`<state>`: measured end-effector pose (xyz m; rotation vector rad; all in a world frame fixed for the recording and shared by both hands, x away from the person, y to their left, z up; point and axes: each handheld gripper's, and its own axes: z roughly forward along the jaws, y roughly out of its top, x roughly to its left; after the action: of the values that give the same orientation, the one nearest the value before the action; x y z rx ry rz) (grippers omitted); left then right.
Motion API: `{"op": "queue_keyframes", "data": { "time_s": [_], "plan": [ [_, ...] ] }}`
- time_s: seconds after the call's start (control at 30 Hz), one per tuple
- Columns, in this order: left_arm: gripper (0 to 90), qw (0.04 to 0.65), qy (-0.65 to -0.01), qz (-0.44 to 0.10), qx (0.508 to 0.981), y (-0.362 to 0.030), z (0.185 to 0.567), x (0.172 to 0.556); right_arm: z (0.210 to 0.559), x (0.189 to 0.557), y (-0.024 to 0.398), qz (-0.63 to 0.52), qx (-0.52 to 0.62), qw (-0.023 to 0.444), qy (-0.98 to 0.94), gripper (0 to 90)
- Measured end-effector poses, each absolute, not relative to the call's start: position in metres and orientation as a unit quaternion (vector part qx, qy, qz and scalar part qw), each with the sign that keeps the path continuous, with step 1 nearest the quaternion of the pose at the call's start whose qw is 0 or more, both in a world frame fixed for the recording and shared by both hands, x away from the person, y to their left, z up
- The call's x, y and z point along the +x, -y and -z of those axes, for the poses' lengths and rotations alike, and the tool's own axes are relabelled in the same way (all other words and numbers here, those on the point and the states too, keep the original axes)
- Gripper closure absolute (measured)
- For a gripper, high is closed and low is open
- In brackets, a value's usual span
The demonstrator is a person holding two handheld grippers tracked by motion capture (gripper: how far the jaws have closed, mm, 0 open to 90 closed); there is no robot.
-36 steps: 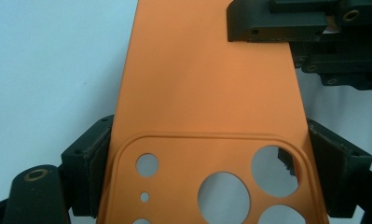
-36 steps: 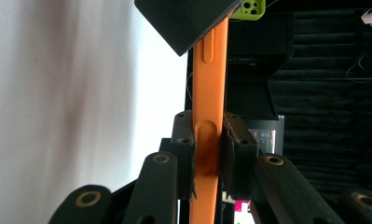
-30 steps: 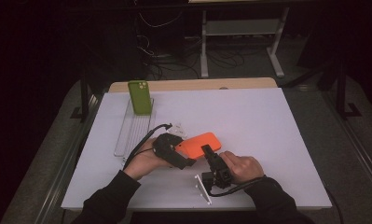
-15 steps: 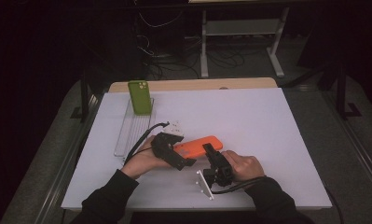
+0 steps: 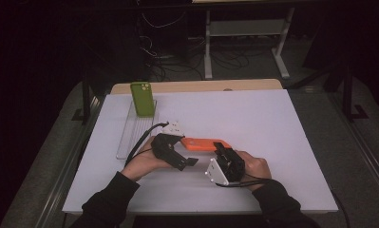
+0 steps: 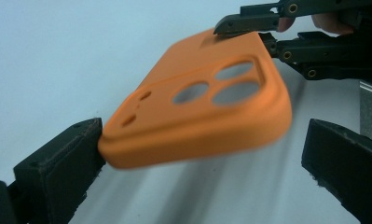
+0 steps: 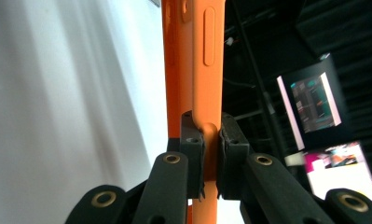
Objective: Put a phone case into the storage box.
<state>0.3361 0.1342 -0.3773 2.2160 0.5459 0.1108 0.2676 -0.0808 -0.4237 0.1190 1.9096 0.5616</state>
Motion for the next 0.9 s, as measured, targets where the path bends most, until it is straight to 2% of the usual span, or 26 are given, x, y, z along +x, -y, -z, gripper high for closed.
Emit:
{"op": "queue_keyframes", "data": {
  "time_s": [0.3, 0.57, 0.9],
  "plan": [
    [0.0, 0.428, -0.235, -0.047, 0.872, -0.134, 0.378, 0.336, 0.416, 0.274, 0.089, -0.306, 0.149, 0.468, -0.816, 81.5],
    [0.0, 0.425, -0.219, -0.067, 0.876, -0.138, 0.376, 0.341, 0.411, 0.282, 0.097, -0.362, 0.217, 0.401, -0.813, 81.5],
    [0.0, 0.448, -0.262, -0.072, 0.852, -0.141, 0.373, 0.34, 0.409, 0.291, 0.104, -0.422, 0.3, 0.301, -0.801, 81.5]
  ]
}}
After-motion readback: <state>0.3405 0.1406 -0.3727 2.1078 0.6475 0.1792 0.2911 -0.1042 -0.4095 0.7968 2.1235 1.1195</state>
